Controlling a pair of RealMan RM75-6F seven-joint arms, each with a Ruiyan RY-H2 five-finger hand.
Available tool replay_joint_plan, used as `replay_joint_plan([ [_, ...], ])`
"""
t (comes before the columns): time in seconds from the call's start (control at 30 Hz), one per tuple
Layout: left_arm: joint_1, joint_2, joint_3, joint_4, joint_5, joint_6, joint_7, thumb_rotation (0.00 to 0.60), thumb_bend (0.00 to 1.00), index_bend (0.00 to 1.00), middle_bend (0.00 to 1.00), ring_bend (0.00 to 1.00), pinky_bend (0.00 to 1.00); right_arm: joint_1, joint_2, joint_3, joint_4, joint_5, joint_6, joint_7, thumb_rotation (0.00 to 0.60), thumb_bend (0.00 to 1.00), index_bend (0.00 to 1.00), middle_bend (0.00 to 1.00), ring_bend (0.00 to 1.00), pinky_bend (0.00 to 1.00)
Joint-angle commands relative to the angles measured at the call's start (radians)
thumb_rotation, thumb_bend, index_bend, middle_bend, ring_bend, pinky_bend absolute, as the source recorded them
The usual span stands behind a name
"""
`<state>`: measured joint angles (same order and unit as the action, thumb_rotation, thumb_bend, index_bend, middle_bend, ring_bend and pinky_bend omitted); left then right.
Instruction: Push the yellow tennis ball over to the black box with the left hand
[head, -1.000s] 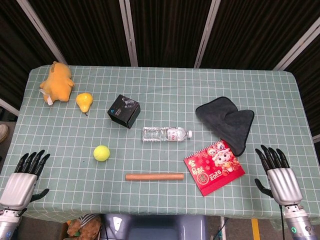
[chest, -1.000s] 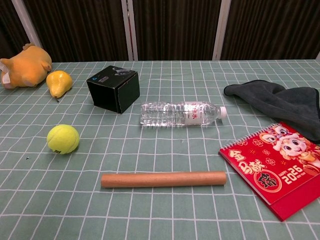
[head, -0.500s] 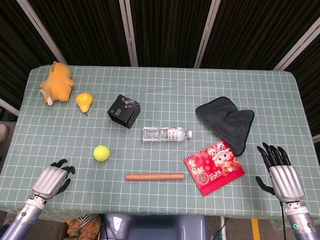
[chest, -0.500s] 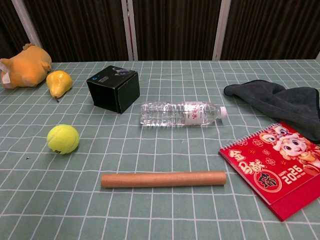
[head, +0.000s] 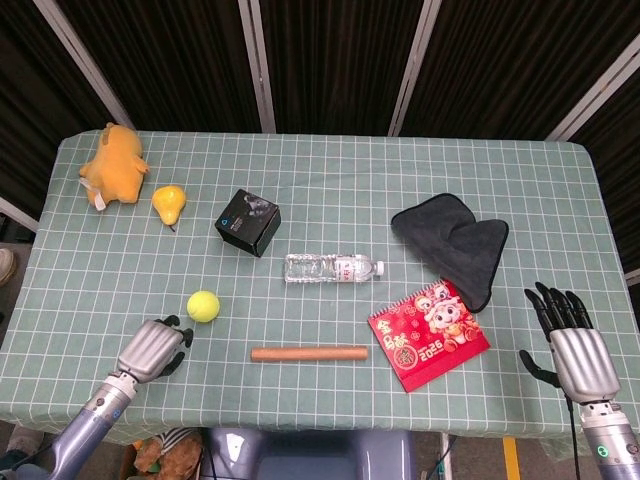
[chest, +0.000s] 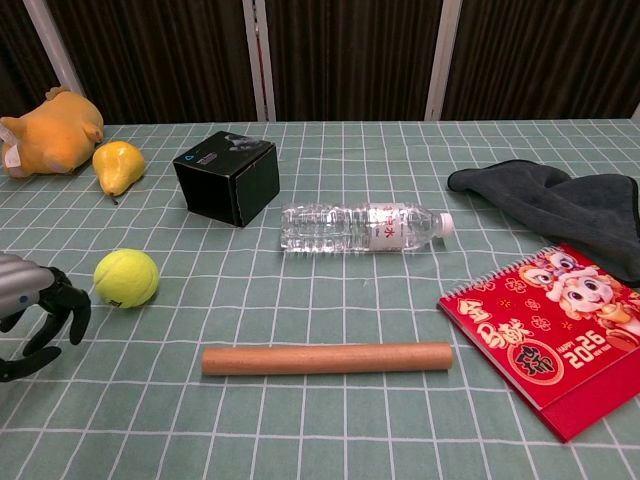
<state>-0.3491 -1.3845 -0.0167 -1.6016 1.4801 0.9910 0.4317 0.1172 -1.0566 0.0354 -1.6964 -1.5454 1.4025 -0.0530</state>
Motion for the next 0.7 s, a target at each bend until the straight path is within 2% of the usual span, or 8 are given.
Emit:
replay_joint_plan([
  [0.03, -0.021, -0.011, -0.008, -0.003, -0.026, -0.026, 0.015, 0.6, 0.42, 0.45, 0.64, 0.28, 0.56, -0.001, 0.003, 0.001, 0.001, 0.002, 0.002, 0.005, 0.6, 0.36, 0.0, 0.0, 0.0, 0.0],
  [0.23, -0.05, -0.028, -0.019, 0.002, -0.062, -0.054, 0.036, 0.6, 0.42, 0.45, 0.63, 0.28, 0.54, -0.002, 0.007, 0.003, 0.003, 0.007, 0.006, 0.017, 0.6, 0.36, 0.0, 0.0, 0.0, 0.0],
  [0.43, -0.07, -0.049, -0.028, 0.014, -0.085, -0.061, 0.053, 0.6, 0.41, 0.43, 0.6, 0.28, 0.43, -0.001, 0.01, 0.006, 0.008, 0.011, 0.006, 0.03, 0.6, 0.36, 0.0, 0.0, 0.0, 0.0],
  [0.7, -0.098, -0.075, -0.04, 0.031, -0.092, -0.058, 0.055, 0.6, 0.4, 0.37, 0.56, 0.26, 0.37, -0.002, 0.018, 0.005, 0.008, 0.01, 0.01, 0.045, 0.6, 0.36, 0.0, 0.0, 0.0, 0.0],
])
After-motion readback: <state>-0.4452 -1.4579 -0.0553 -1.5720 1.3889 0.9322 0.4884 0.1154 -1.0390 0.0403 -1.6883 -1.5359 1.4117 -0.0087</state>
